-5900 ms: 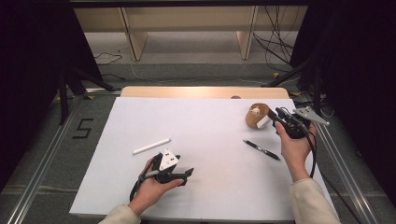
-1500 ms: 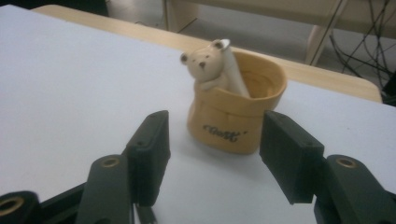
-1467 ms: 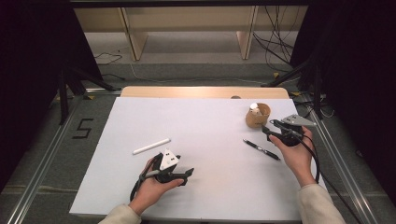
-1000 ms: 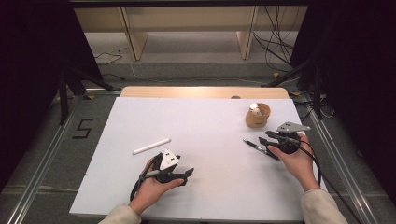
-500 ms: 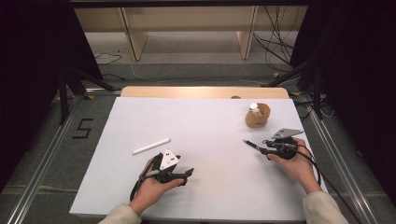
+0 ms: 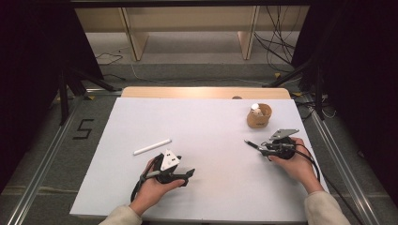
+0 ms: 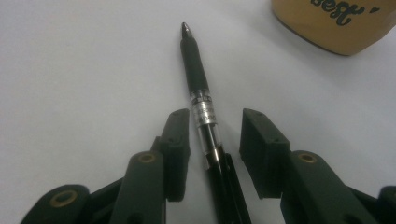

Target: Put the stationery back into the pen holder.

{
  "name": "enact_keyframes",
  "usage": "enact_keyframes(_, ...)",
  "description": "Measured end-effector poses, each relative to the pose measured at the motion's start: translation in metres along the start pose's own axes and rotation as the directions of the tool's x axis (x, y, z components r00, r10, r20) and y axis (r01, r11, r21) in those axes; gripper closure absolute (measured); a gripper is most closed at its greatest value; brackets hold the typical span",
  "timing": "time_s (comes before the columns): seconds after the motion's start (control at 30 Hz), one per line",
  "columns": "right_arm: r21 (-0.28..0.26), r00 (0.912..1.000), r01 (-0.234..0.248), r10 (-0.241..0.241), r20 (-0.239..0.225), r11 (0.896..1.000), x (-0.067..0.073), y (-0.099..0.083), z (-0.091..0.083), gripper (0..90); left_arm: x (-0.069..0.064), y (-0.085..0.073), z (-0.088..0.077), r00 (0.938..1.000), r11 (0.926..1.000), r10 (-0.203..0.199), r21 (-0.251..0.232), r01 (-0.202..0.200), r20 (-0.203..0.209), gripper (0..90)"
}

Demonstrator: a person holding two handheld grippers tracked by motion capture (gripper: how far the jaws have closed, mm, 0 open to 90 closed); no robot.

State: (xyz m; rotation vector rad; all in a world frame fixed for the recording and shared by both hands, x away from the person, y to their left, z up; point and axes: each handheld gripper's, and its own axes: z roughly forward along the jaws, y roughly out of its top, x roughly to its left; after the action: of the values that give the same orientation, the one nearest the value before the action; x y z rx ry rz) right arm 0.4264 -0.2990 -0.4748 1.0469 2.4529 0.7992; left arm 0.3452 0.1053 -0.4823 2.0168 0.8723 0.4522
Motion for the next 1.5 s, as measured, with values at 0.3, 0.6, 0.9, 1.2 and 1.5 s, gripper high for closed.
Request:
enact_keyframes(0.3, 0.040, 0.9991, 0.020, -0.018, -0.038, 0.999, -0.006, 0.001, -0.003, 63.2, 0.000, 0.000, 0.000, 1.0000, 1.0000, 0.003, 0.001, -0.003, 0.001, 30.6)
enact_keyframes(0.6, 0.057, 0.9973, 0.015, -0.011, -0.073, 0.998, -0.010, 0.000, -0.003, 63.7, 0.000, 0.000, 0.000, 1.0000, 1.0000, 0.005, 0.002, -0.005, 0.001, 30.6)
enact_keyframes(0.9, 0.012, 0.9965, -0.033, 0.034, -0.076, 0.999, -0.014, 0.001, -0.009, 68.4, 0.000, 0.000, 0.000, 1.0000, 1.0000, 0.001, 0.001, -0.001, 0.004, 30.6)
enact_keyframes(1.2, 0.024, 0.9834, -0.181, 0.181, -0.006, 0.983, -0.026, -0.007, -0.025, 90.0, 0.000, 0.001, 0.000, 1.0000, 1.0000, -0.001, -0.003, 0.001, 0.004, 30.7)
enact_keyframes(1.5, 0.116, 0.9759, -0.218, 0.215, 0.036, 0.969, -0.024, -0.016, -0.030, 90.0, 0.000, 0.001, 0.000, 1.0000, 1.0000, -0.001, -0.001, 0.001, 0.003, 30.7)
